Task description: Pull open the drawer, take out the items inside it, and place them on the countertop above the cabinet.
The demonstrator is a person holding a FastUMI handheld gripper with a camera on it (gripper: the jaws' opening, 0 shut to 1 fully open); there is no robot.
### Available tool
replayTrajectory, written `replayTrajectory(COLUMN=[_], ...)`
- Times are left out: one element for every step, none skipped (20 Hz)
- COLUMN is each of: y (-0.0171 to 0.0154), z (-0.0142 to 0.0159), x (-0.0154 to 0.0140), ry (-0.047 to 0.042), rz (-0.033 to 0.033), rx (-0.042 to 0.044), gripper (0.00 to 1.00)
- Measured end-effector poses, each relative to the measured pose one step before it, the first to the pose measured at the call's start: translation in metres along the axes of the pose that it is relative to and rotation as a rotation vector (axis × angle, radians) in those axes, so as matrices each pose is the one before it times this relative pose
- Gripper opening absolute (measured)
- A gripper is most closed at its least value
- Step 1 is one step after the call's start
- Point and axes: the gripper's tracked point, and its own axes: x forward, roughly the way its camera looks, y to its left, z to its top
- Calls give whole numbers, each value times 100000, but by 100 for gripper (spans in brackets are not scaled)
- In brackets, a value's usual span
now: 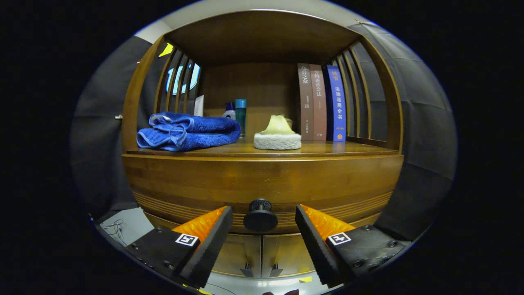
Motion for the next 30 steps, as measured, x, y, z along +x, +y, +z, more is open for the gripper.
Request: replayTrajectory(y=[-403, -250, 12, -120, -133, 37, -99, 56, -65, -153, -122, -25, -254, -212, -151, -91, -134, 39, 217, 194, 172, 22, 51, 150, 201, 247, 165, 122, 89, 155], z=[1018, 1338, 1371, 1598, 1517, 1433, 1530, 1445, 1305, 922, 788, 727, 838, 792, 839, 783, 764, 839, 648, 437, 423, 169, -90, -226, -227, -162, -226, -260, -160, -3], x=[-972, -962, -961, -1056, -1036, -922, -852, -906, -914, -723, -890, -802, -901, -754, -780, -652, -619, -432, -417, -363, -185, -60, -64, 40, -47, 54, 70, 21, 73, 32], ry=[-757, -1219, -1386, -1185, -737, -834, -747, -528, -691, 157, 657, 426, -498, -753, -1430, -1165, -1405, -1667, -1157, -1012, -765, -574, 225, 597, 565, 578, 485, 607, 413, 102], rz=[-603, -210, 151, -57, 286, 430, 282, 305, 161, -327, 182, 389, -289, -113, 250, 225, -43, 493, 657, 610, 224, 209, 41, 326, 275, 425, 216, 125, 50, 129], rx=[-560, 153, 297, 165, -30, 94, 485, 896, 1275, 842, 651, 498, -114, -280, -497, -933, -610, 44, 881, 679, 455, -512, -1024, -968, -223, 241, 415, 232, 374, 641], gripper=[99, 99, 98, 98, 99, 99, 99, 99, 99, 99, 98, 98, 98, 98, 98, 98, 98, 98, 98, 98, 98, 98, 98, 98, 99, 98, 98, 98, 98, 98])
